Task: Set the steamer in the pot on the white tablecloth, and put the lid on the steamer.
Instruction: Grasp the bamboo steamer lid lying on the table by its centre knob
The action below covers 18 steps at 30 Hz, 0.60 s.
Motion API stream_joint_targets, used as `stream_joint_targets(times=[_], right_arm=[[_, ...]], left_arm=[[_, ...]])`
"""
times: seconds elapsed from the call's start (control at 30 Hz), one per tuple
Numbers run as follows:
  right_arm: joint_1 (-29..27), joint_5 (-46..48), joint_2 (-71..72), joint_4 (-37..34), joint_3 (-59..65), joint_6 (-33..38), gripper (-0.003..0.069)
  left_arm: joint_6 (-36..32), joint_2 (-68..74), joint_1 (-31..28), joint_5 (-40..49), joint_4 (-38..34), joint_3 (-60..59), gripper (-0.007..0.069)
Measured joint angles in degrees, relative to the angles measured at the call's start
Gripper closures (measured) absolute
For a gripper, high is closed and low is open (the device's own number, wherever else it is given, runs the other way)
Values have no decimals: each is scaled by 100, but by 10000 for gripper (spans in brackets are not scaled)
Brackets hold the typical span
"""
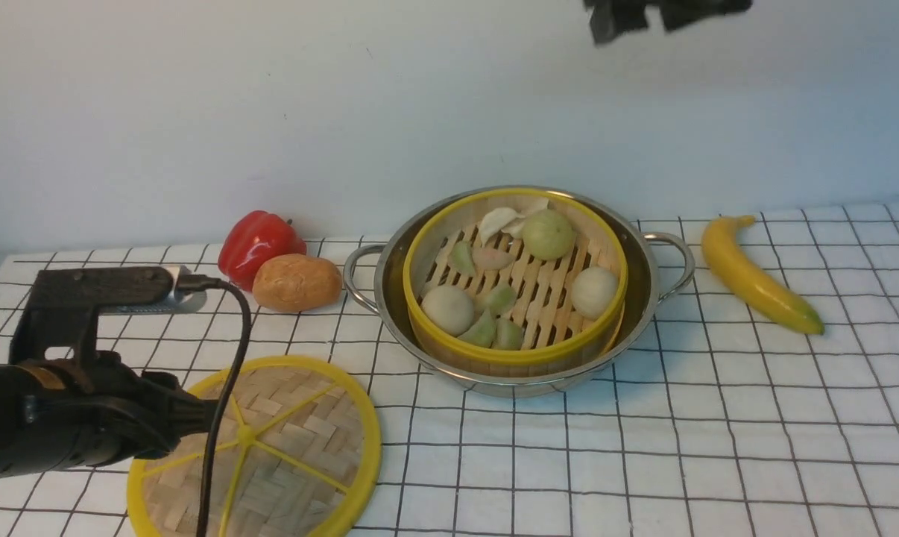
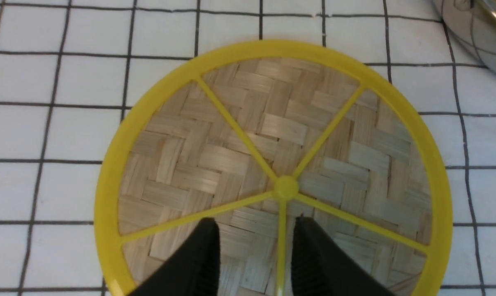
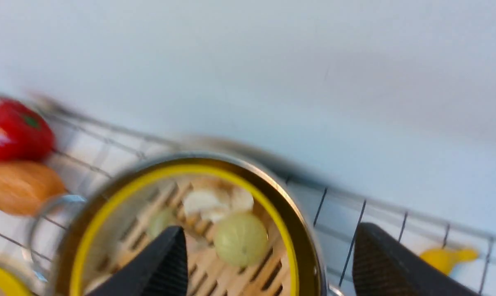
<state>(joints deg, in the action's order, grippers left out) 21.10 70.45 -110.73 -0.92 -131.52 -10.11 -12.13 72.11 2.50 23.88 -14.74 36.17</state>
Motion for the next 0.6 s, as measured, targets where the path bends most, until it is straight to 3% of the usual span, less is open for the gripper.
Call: stream_joint_targets(times=[0.2,0.6], right_arm=[[0,-13,1752,-204,-11,165,140],[0,-26,4151,-474,285,427,140]], left_arm=[[-841,817,171,-7,-575,236,382],[-975,1547,269,74,-535,878,382]])
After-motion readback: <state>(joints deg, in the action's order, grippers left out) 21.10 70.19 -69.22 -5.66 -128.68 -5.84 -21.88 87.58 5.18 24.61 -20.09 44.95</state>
